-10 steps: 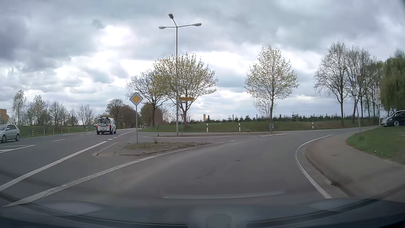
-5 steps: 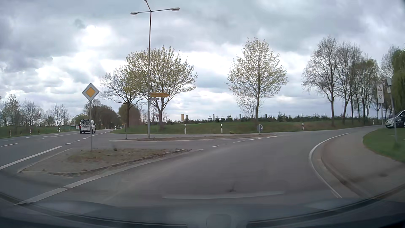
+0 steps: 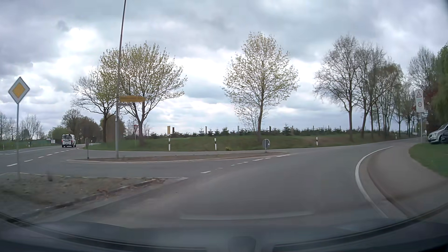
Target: Follow the waypoints while adhering to traffic rules and regulations
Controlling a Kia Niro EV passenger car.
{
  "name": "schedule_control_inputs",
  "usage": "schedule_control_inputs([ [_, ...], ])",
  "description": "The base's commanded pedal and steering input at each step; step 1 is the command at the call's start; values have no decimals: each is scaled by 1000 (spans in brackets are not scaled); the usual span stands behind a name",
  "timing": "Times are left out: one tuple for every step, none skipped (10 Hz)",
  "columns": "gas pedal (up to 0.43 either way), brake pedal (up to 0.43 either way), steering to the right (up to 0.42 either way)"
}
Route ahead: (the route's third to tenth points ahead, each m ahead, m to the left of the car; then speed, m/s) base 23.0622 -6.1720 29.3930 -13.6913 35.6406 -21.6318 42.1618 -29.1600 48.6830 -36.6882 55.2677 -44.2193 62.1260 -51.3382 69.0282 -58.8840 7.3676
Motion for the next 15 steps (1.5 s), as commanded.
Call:
schedule_control_inputs([
  [20, 0, 161],
  [28, 0, 162],
  [39, 0, 162],
  [39, 0, 163],
  [39, 0, 165],
  [39, 0, 167],
  [39, 0, 169],
  [39, 0, 170],
  [39, 0, 170],
  [39, 0, 171],
  [39, 0, 171],
  [39, 0, 171],
  [39, 0, 172],
  [28, 0, 172],
  [8, 0, 172],
])
